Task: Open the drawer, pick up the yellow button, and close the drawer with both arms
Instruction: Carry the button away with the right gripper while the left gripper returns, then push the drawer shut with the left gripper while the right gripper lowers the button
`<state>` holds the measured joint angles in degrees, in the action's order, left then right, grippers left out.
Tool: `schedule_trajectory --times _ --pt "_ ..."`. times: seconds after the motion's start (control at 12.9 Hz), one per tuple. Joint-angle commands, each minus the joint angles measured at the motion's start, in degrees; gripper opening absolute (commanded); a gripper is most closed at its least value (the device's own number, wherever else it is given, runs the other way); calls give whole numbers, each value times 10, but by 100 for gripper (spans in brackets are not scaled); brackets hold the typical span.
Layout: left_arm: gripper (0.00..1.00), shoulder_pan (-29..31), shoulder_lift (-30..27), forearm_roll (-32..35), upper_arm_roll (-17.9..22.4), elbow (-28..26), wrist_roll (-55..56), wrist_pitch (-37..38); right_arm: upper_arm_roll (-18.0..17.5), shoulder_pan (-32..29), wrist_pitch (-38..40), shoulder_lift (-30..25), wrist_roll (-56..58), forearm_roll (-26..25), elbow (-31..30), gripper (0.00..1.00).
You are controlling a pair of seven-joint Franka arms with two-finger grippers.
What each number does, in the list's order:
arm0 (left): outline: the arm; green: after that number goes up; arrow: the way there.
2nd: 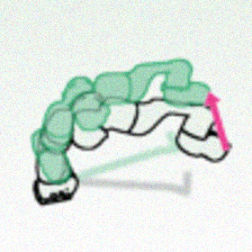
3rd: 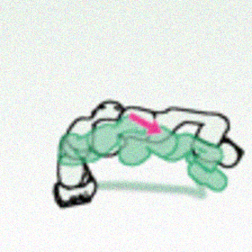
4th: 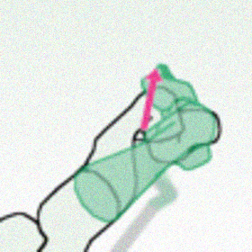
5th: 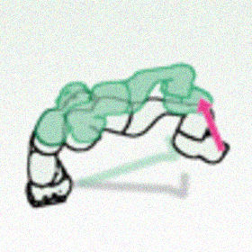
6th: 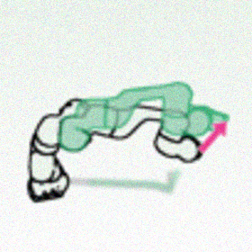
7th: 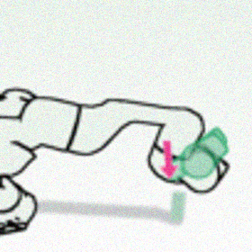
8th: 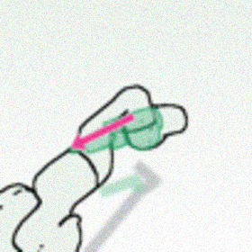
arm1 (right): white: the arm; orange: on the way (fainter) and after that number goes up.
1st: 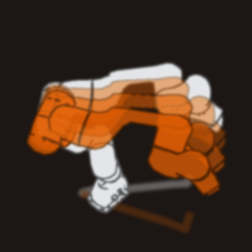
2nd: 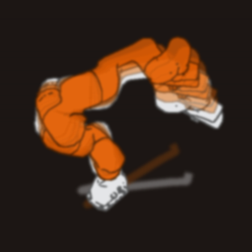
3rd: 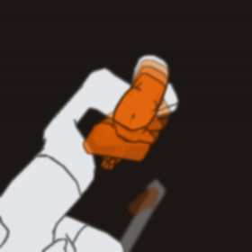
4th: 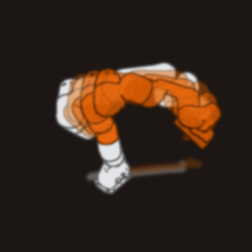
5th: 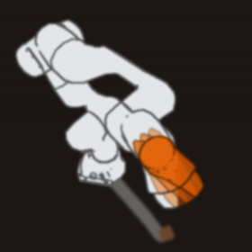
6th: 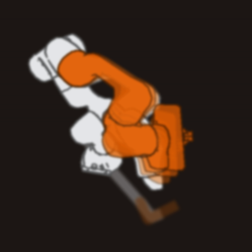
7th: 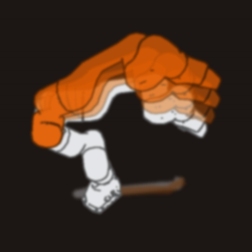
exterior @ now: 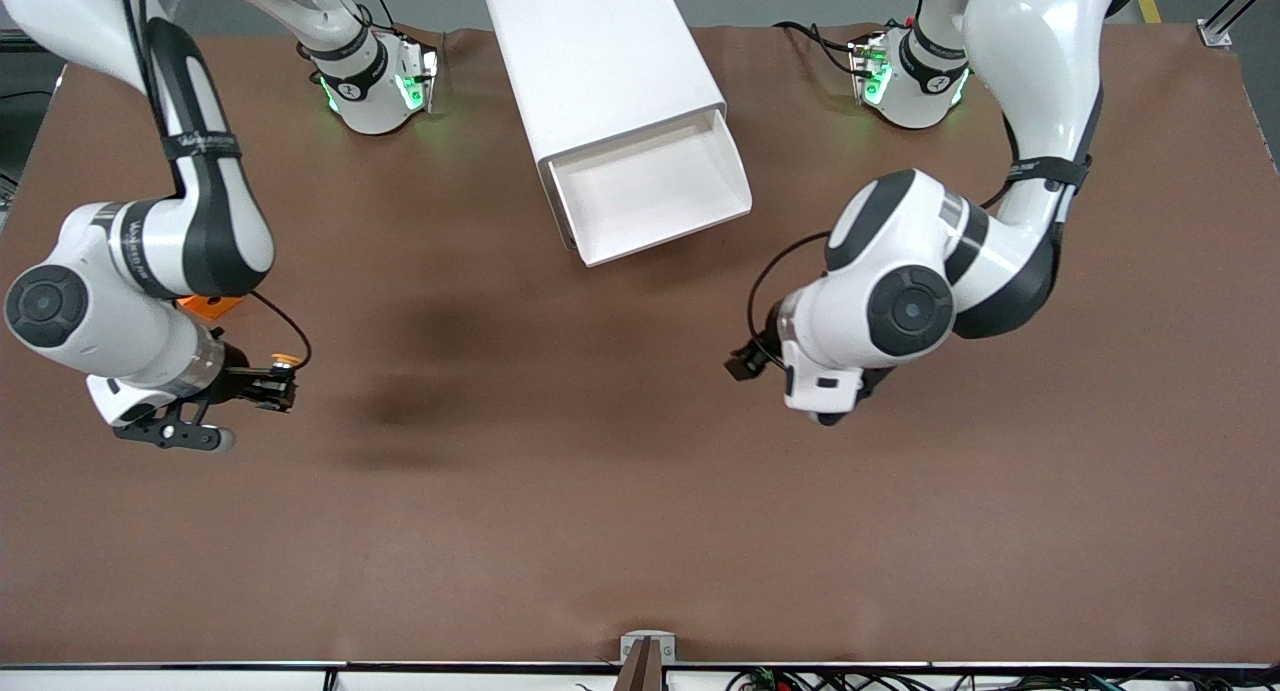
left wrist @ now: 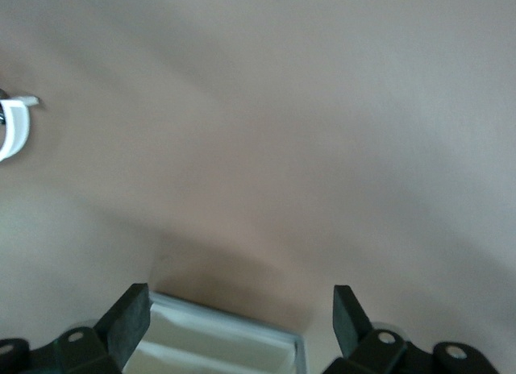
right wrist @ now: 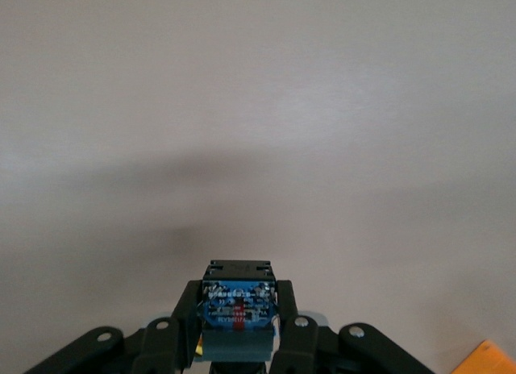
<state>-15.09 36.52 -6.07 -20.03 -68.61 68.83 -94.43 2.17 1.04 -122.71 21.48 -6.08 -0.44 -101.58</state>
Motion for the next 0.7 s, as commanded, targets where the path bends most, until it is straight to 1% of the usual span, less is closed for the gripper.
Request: schedule_trajectory --times 0.0,0.16,0.31,0.39,0.47,0.62 --pt "100 6 -37 23 -48 -84 -21 -53 -12 -49 -64 6 72 6 -36 0" --pt "100 7 -50 44 -83 -145 -40 -124 -13 -81 -90 28 116 7 -41 0" --pt "100 5 -59 75 -98 -185 -45 -146 -13 -96 -115 44 156 7 -41 0" --pt "100 6 -60 95 -115 -202 -45 -160 -13 -105 -136 56 177 7 -42 0" --pt "100 8 -60 98 -123 -209 -45 -169 -13 -111 -160 65 191 7 -52 0" --pt "100 4 -64 98 -129 -223 -37 -170 -13 -129 -231 82 214 7 -82 0"
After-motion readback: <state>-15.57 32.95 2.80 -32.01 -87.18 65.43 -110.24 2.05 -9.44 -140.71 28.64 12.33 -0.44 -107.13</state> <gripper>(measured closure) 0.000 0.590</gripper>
